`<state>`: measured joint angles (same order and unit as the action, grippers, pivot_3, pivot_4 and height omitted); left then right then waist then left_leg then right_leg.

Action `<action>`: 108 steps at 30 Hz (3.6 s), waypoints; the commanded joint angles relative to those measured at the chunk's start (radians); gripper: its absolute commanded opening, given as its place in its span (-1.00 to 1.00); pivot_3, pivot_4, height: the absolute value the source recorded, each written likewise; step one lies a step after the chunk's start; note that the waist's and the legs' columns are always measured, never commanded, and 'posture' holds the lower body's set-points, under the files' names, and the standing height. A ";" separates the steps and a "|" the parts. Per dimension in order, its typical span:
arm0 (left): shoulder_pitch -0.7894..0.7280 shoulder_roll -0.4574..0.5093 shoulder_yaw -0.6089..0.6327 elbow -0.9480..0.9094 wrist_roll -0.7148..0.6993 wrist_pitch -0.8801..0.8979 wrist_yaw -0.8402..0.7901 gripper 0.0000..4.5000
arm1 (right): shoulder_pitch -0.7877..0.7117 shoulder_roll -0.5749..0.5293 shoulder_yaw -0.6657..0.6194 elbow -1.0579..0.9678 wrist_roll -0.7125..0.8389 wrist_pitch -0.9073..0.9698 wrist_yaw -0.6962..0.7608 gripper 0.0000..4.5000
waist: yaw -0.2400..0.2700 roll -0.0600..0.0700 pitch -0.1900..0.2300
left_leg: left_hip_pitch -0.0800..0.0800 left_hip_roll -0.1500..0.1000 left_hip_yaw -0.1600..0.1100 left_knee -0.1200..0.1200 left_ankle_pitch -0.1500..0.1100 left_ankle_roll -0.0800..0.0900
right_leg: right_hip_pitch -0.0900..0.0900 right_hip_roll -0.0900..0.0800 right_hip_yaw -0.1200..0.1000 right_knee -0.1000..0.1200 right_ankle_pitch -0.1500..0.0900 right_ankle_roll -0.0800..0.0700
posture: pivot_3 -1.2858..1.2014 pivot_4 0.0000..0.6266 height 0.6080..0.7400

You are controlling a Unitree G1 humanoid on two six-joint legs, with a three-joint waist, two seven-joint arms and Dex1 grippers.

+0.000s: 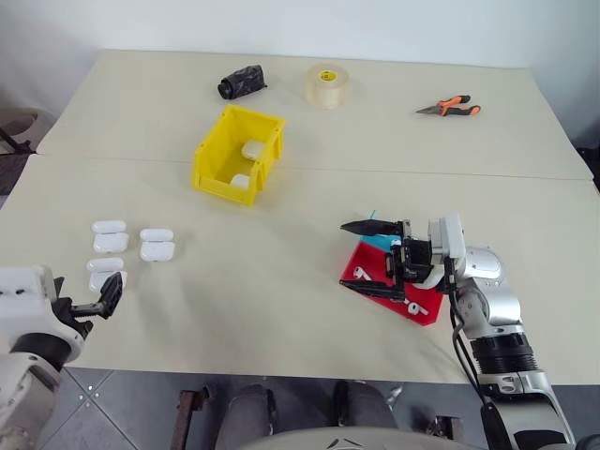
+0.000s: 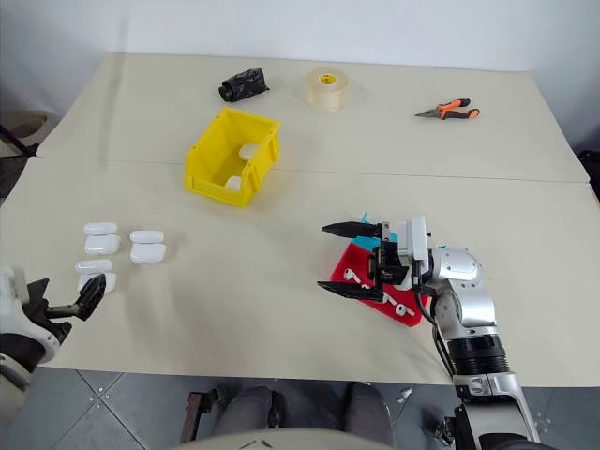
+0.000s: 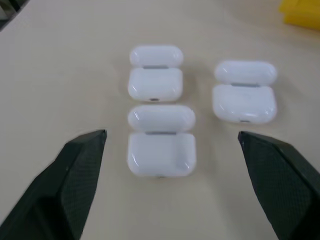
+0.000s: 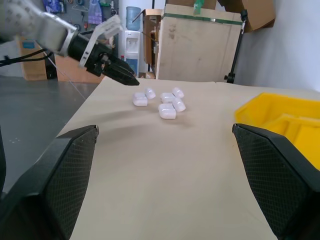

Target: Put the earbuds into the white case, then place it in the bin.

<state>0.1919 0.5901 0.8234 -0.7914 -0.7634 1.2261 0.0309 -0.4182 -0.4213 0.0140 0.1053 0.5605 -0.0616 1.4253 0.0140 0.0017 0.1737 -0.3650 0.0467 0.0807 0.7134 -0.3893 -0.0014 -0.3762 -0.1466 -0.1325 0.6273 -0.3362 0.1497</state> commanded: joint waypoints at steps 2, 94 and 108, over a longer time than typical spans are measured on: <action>-0.195 0.128 0.041 0.102 -0.062 0.387 0.035 0.99 | -0.022 0.005 0.004 -0.024 0.014 0.009 0.005 1.00 | -0.005 0.000 0.000 | 0.001 0.000 0.000 0.000 0.000 0.000 | 0.000 0.001 0.000 0.000 0.000 0.000 | 0.03 -0.52 1.00; -0.456 -0.320 -0.951 0.701 0.150 -1.299 -1.264 0.25 | 0.947 -0.578 -0.668 -0.770 -0.017 0.642 -0.401 1.00 | 0.009 0.001 -0.001 | 0.012 0.002 0.019 -0.013 0.000 -0.003 | 0.000 0.007 0.019 -0.004 0.000 -0.001 | 0.03 -0.52 1.00; -0.423 -0.314 -1.002 0.605 0.242 -1.254 -1.156 0.25 | 0.373 -0.740 -0.100 -0.878 -0.024 1.117 -0.682 1.00 | 0.010 -0.001 -0.001 | 0.009 0.000 0.012 -0.011 0.000 -0.003 | 0.001 0.006 0.015 -0.005 0.000 -0.001 | 0.03 -0.52 1.00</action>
<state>-0.2357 0.2841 -0.1658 -0.1412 -0.5157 -0.0296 -1.1316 -0.0188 -1.1362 -0.1165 -0.7460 0.5510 1.0067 0.7731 0.0238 0.0009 0.1723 -0.3566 0.0469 0.0926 0.7025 -0.3894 -0.0044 -0.3753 -0.1404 -0.1172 0.6219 -0.3365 0.1491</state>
